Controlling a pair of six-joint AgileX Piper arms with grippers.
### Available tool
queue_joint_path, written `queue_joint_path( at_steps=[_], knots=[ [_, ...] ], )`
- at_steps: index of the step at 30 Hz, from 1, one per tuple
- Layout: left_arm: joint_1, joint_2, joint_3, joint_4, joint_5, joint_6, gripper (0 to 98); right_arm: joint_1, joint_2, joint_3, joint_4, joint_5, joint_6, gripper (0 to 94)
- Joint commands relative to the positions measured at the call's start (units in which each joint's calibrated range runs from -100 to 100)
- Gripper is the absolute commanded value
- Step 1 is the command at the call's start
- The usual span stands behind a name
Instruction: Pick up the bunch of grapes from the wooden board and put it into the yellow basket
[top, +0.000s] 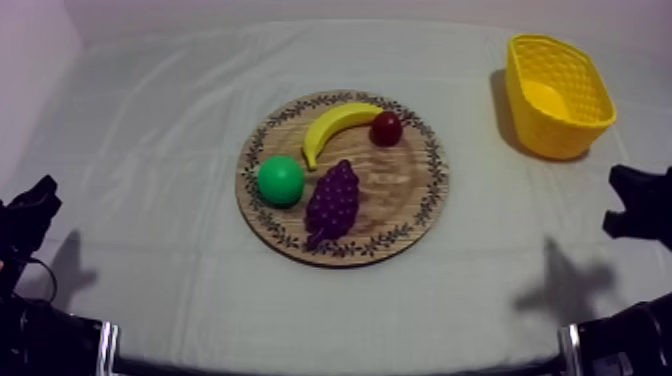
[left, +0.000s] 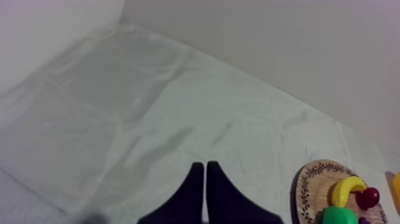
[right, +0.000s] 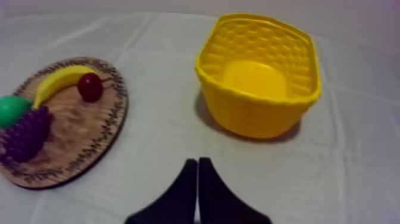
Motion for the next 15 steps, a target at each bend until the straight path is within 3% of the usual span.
queue_joint_path(
  at_steps=[1, 15],
  knots=[
    [-0.03, 0.05, 0.00, -0.04, -0.01, 0.01, 0.1, -0.84, 8.37, -11.62, -1.20, 4.43, 0.16, 0.6],
    [-0.03, 0.05, 0.00, -0.04, -0.01, 0.01, 0.1, -5.76, 41.87, -51.08, -9.88, 27.39, 0.35, 0.6]
  ],
)
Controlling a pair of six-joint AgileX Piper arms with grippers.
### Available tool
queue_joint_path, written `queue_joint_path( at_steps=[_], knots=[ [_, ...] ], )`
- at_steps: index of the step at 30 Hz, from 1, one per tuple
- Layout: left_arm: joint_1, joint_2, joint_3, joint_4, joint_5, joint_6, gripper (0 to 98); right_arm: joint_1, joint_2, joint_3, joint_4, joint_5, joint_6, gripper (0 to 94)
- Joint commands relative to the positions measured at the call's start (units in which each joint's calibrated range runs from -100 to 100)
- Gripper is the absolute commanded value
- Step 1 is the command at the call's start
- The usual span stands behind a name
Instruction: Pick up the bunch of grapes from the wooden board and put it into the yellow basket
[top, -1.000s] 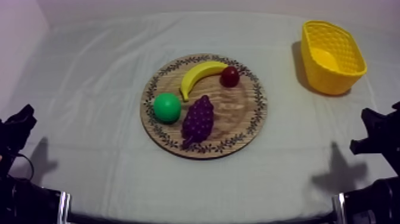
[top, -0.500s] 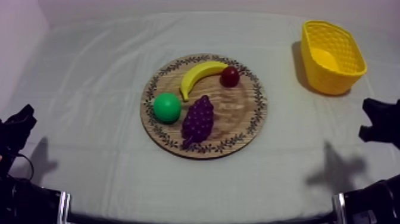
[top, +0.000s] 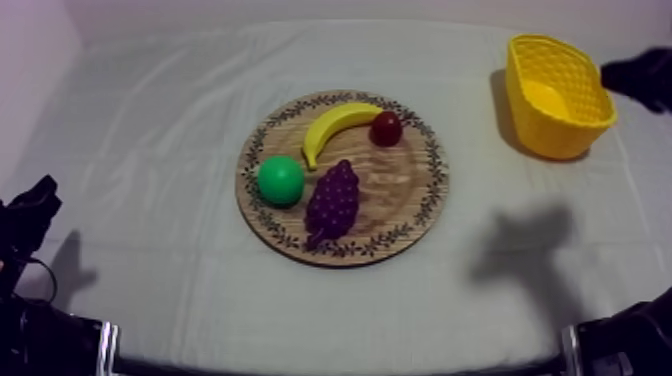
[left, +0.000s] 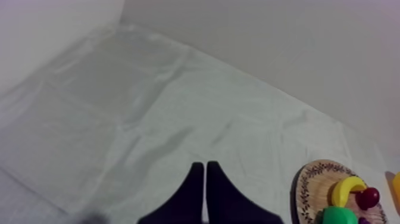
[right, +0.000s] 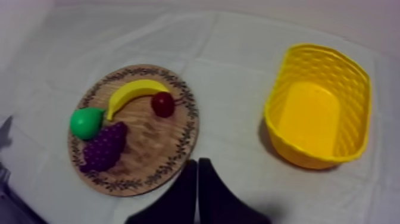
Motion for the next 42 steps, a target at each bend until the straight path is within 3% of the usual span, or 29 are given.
queue_joint_path(
  at_steps=[1, 13, 33, 36, 42],
  knots=[
    [-0.03, 0.05, 0.00, -0.04, -0.01, 0.01, 0.1, -0.75, 9.46, -11.05, -1.38, 4.03, -0.47, 0.6],
    [-0.03, 0.05, 0.00, -0.04, -0.01, 0.01, 0.1, -10.55, 30.56, -24.79, -1.72, 11.08, -7.45, 0.7],
    [-0.03, 0.05, 0.00, -0.04, -0.01, 0.01, 0.1, -18.13, 52.63, -33.17, -2.31, 8.73, -15.70, 2.7],
    [-0.03, 0.05, 0.00, -0.04, -0.01, 0.01, 0.1, -18.83, 54.94, -34.14, -1.83, 8.97, -17.11, 14.9],
    [-0.03, 0.05, 0.00, -0.04, -0.01, 0.01, 0.1, -19.27, 57.68, -33.78, -2.78, 8.82, -18.01, 60.6]
  ],
)
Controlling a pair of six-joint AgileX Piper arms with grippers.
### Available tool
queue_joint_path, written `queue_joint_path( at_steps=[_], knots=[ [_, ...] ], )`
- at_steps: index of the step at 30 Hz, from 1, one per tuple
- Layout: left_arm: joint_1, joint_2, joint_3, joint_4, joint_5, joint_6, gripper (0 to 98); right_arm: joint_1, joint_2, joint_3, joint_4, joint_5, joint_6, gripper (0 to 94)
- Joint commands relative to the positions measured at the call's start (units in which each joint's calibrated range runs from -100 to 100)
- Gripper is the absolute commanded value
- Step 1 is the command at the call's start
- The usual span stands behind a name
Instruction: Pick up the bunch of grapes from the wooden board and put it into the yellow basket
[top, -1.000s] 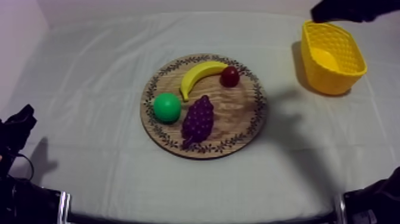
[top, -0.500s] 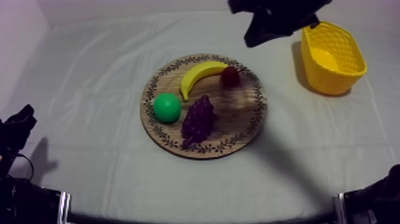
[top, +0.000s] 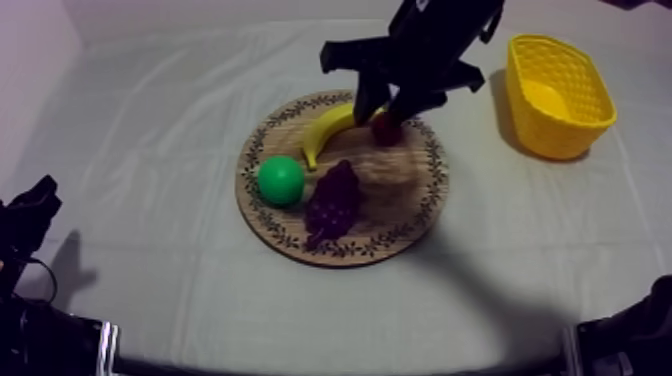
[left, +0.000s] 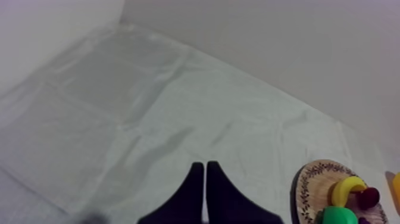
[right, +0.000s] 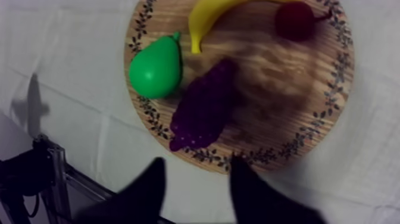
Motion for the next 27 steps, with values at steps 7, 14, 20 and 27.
queue_joint_path(
  at_steps=[7, 14, 20, 27],
  knots=[
    [-0.03, 0.05, 0.00, -0.04, -0.01, 0.01, 0.1, -0.04, 4.47, -0.15, -1.97, 0.10, 0.99, 79.8],
    [-0.03, 0.05, 0.00, -0.04, -0.01, 0.01, 0.1, -0.20, 10.92, -0.90, -2.84, -1.91, 1.52, 83.2],
    [-0.03, 0.05, 0.00, -0.04, -0.01, 0.01, 0.1, -0.84, 17.12, -3.48, -2.98, -2.30, 1.17, 86.6],
    [-0.03, 0.05, 0.00, -0.04, -0.01, 0.01, 0.1, -1.33, 23.99, -6.64, -3.01, -1.92, 1.62, 89.6]
  ],
)
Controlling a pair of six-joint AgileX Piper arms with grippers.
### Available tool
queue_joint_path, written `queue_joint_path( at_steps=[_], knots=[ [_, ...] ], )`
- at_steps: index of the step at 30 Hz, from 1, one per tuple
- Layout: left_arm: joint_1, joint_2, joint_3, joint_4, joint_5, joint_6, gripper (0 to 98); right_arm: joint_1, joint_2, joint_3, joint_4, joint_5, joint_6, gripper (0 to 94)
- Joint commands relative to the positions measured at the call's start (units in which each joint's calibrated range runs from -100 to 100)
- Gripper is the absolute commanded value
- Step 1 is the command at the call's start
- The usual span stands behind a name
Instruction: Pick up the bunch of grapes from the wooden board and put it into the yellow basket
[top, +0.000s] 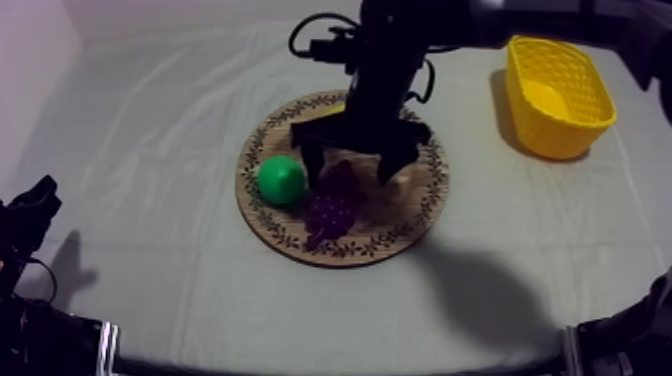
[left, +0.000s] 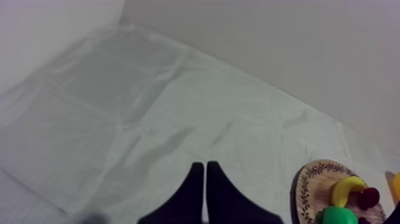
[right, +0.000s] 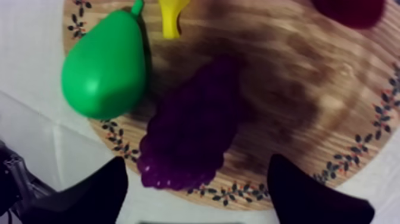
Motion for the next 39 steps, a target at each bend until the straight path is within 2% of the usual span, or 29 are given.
queue_joint_path(
  at_steps=[1, 6, 11, 13, 20, 24, 32, 39],
  knots=[
    [-0.03, 0.05, 0.00, -0.04, -0.01, 0.01, 0.1, -0.05, 2.59, -0.90, 0.01, 0.54, 0.20, 90.0],
    [-0.03, 0.05, 0.00, -0.04, -0.01, 0.01, 0.1, -0.01, 6.49, -2.66, 0.05, 0.83, 0.70, 88.9],
    [-0.03, 0.05, 0.00, -0.04, -0.01, 0.01, 0.1, 0.27, 8.86, -3.92, -0.42, 1.13, 1.66, 83.2],
    [-0.03, 0.05, 0.00, -0.04, -0.01, 0.01, 0.1, 0.25, 9.21, -4.04, -0.43, 1.02, 1.91, 76.0],
    [-0.03, 0.05, 0.00, -0.04, -0.01, 0.01, 0.1, -0.10, 7.93, -2.42, -0.19, 0.35, 2.63, 40.2],
    [-0.03, 0.05, 0.00, -0.04, -0.01, 0.01, 0.1, -0.22, 4.76, -0.34, -0.19, 0.57, 3.07, 28.6],
    [-0.03, 0.05, 0.00, -0.04, -0.01, 0.01, 0.1, 0.65, -8.93, 3.41, 0.77, 5.01, 3.61, 25.7],
    [-0.03, 0.05, 0.00, -0.04, -0.01, 0.01, 0.1, 6.70, -19.90, 2.20, 2.87, 8.51, 4.91, 25.5]
  ],
)
